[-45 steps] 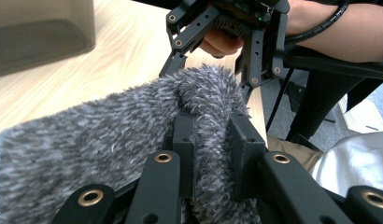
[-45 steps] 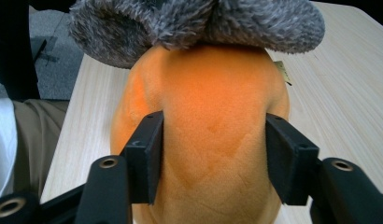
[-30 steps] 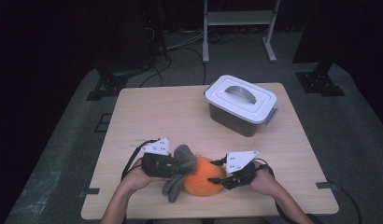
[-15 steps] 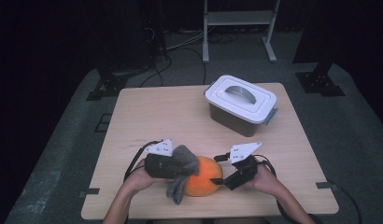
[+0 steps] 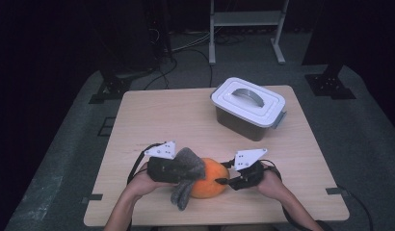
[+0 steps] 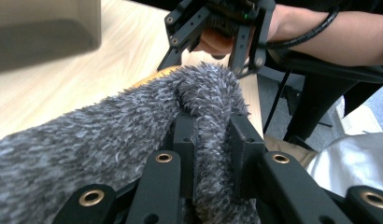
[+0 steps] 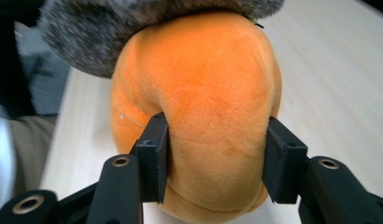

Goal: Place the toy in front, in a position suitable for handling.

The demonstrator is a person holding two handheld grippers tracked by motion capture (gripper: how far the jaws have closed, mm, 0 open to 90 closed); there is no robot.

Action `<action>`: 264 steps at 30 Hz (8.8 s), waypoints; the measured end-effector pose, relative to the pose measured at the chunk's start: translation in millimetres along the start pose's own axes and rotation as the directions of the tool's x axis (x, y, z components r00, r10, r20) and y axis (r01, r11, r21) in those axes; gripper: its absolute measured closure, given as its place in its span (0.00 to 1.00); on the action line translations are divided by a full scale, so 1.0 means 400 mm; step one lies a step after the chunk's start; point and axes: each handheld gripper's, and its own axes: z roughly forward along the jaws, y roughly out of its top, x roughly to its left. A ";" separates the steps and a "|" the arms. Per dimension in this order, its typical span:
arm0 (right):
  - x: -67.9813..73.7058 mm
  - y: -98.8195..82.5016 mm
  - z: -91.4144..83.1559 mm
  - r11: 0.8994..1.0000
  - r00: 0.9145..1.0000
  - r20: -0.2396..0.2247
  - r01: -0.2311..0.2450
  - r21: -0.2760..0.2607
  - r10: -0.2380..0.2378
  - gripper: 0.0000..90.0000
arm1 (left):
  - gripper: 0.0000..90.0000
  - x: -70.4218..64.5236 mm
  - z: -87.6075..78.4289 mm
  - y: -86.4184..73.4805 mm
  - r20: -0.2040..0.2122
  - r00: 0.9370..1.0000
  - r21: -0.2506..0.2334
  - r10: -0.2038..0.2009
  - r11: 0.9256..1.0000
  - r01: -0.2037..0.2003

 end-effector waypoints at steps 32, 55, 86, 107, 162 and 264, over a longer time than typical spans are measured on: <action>-0.007 -0.011 -0.017 0.999 0.999 -0.033 -0.008 0.031 0.009 0.31 | 0.84 0.006 0.035 -0.027 -0.002 1.000 0.064 -0.027 0.998 0.027; 0.029 0.017 0.001 0.998 0.998 0.019 0.060 -0.002 -0.060 0.54 | 0.83 0.001 -0.007 -0.002 -0.025 1.000 -0.001 -0.009 1.000 0.009; 0.012 0.008 -0.007 0.999 0.999 -0.016 -0.029 -0.034 0.028 0.56 | 0.83 -0.015 0.048 0.046 0.024 0.999 0.082 0.037 0.996 -0.039; 0.012 -0.008 0.021 0.998 0.996 -0.068 -0.065 -0.015 0.064 0.49 | 0.83 -0.015 0.075 0.030 0.078 0.997 0.140 0.012 0.990 -0.022; 0.045 0.016 0.010 0.997 0.997 -0.006 0.073 -0.027 -0.073 0.58 | 0.82 -0.020 0.083 0.090 0.003 0.997 0.150 0.080 0.985 -0.080; 0.009 -0.017 -0.040 0.999 0.998 0.043 0.049 -0.003 -0.049 0.65 | 0.83 0.035 -0.030 0.000 -0.095 0.995 0.096 -0.028 0.995 0.037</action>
